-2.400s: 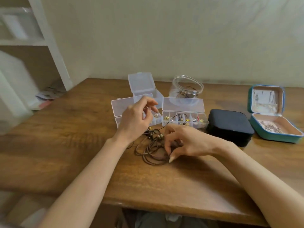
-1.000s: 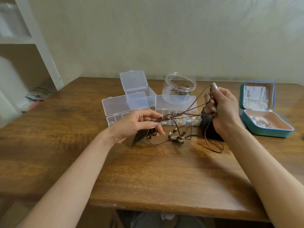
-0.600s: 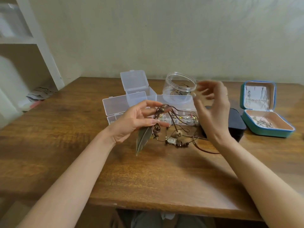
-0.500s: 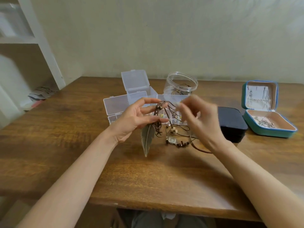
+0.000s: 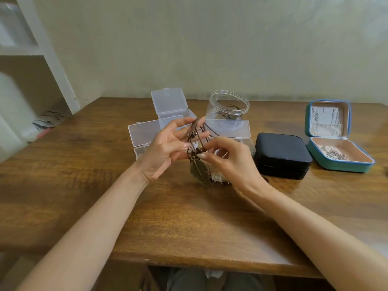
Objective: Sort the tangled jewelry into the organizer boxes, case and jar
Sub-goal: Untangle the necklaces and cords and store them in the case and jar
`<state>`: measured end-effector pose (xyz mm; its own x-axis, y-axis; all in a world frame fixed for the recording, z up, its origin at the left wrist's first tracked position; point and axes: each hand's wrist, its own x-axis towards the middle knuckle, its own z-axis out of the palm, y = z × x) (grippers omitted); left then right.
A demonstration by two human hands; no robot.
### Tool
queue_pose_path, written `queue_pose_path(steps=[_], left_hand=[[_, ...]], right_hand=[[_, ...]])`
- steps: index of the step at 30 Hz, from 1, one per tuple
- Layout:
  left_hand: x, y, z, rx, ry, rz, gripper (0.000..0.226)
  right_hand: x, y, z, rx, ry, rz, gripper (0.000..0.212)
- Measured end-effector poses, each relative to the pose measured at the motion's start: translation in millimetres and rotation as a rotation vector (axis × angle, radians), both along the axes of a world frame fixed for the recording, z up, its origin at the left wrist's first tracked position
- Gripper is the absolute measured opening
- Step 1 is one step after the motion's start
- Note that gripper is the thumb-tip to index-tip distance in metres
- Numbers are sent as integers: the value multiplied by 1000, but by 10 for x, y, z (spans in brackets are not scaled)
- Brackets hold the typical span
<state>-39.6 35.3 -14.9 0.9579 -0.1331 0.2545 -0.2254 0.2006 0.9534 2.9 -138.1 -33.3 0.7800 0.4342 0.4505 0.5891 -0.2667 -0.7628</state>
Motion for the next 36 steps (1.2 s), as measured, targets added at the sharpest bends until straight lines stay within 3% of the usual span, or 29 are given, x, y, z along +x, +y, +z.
queue_pose_path(steps=[5,9,11,14,17,20,24,27,30,34,36], left_hand=[[3,-10,-17,-18,-28,8,62],[16,-45,-32,35,-33,63,69],[19,-53,-30,21,-35,94,68],[21,-54,-19,-23,-39,120,65],[31,-71,-33,-47,-26,138,63],[54,-70,-57,-3,-27,205,62],[93,10,-90,139,28,424,62],[104,22,-107,242,72,503,54],[78,5,-83,318,24,452,34],[28,6,-49,308,-10,354,14],[28,10,-44,293,-9,333,17]], right_hand=[[2,-7,4,149,230,47,5],[-4,-6,-16,88,-35,-151,12],[-16,-16,-16,-2,-152,-180,29],[-58,5,-37,-250,-203,-152,59],[-69,61,-90,-383,-197,-83,56],[-32,51,-76,-266,-46,50,29],[-7,-47,70,105,294,174,13],[72,-114,117,220,301,159,10],[148,-177,144,300,351,167,8],[184,-213,167,376,428,188,9],[196,-226,172,408,459,191,8]])
